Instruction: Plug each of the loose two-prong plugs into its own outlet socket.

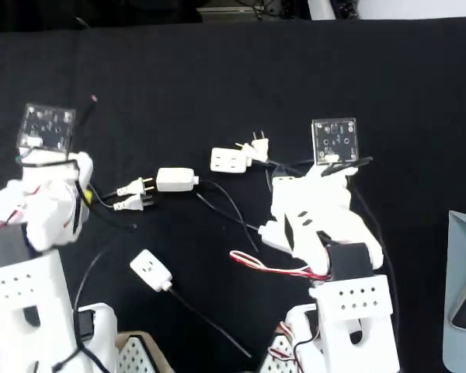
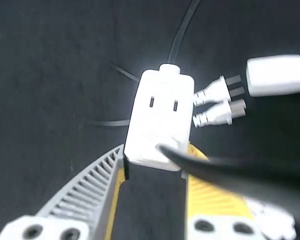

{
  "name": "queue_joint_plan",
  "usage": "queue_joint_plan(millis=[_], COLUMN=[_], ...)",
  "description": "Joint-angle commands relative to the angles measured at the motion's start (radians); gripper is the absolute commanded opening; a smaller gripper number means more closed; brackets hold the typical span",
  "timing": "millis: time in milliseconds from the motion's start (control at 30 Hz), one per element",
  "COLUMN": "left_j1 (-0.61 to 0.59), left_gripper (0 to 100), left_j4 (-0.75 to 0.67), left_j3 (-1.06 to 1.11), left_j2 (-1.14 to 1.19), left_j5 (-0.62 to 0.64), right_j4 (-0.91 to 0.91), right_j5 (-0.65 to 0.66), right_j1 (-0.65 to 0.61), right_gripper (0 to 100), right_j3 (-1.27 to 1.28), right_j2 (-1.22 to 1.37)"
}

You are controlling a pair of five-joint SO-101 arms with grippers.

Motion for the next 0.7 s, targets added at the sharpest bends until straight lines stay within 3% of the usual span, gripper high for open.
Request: queue_joint_plan(millis=[0, 233, 500, 600, 667], left_j1=[0.059, 0.168, 0.211, 0.203, 0.191], left_gripper=[9, 18, 19, 28, 35], left_j4=[-0.164, -0.376, -0.684, -0.769, -0.784], left_j3=[-0.061, -0.071, -0.071, -0.071, -0.071], left_j2=[0.115, 0.417, 0.68, 0.736, 0.753], left_j5=[0.021, 0.075, 0.078, 0.091, 0.172], right_j4=[-0.018, -0.018, -0.018, -0.018, -0.02], right_j5=[-0.008, -0.008, -0.005, -0.002, 0.0], right_j1=[-0.015, -0.015, -0.015, -0.015, -0.015], right_gripper=[29.2, 29.2, 29.2, 29.2, 29.2], right_j3=[-0.039, -0.038, -0.038, -0.033, -0.028], right_j2=[0.01, 0.01, 0.01, 0.01, 0.01])
